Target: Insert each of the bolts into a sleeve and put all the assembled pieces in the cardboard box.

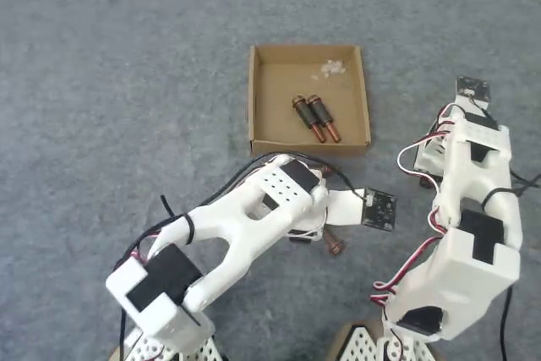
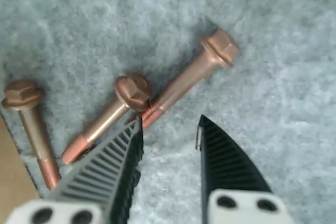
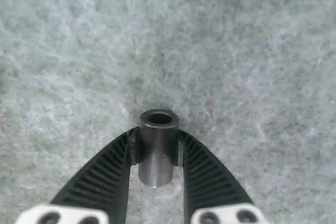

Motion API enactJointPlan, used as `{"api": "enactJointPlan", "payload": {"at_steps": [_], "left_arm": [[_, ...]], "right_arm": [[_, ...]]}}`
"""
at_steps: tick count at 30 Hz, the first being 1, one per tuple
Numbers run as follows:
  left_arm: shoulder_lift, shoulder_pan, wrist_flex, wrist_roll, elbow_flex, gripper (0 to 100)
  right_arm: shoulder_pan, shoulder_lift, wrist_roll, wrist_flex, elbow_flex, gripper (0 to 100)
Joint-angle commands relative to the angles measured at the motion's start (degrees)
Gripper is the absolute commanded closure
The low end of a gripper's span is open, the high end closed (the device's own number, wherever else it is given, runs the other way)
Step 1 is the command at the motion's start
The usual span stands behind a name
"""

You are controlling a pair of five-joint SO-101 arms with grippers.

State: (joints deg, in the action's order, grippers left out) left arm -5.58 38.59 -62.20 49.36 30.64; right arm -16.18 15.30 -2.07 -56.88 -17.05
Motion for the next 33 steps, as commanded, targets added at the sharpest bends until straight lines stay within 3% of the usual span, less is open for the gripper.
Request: {"api": "enactJointPlan", "payload": {"at_steps": [1, 10, 24, 33], "left_arm": [[0.4, 3.2, -0.9, 0.1, -2.7, 84], [0.0, 9.5, -0.5, -0.1, -1.9, 87], [-1.8, 10.0, 3.6, -0.2, -2.1, 87], [-11.2, 8.0, -4.6, -1.8, -11.8, 92]], "right_arm": [[-0.9, -0.7, 0.5, 0.0, 3.0, 99.3], [-0.9, -0.7, 0.4, 0.0, 3.0, 99.3], [-0.9, -0.7, 0.2, 0.0, 3.0, 99.3], [-0.9, -0.7, 0.0, 0.0, 2.9, 99.3]]}}
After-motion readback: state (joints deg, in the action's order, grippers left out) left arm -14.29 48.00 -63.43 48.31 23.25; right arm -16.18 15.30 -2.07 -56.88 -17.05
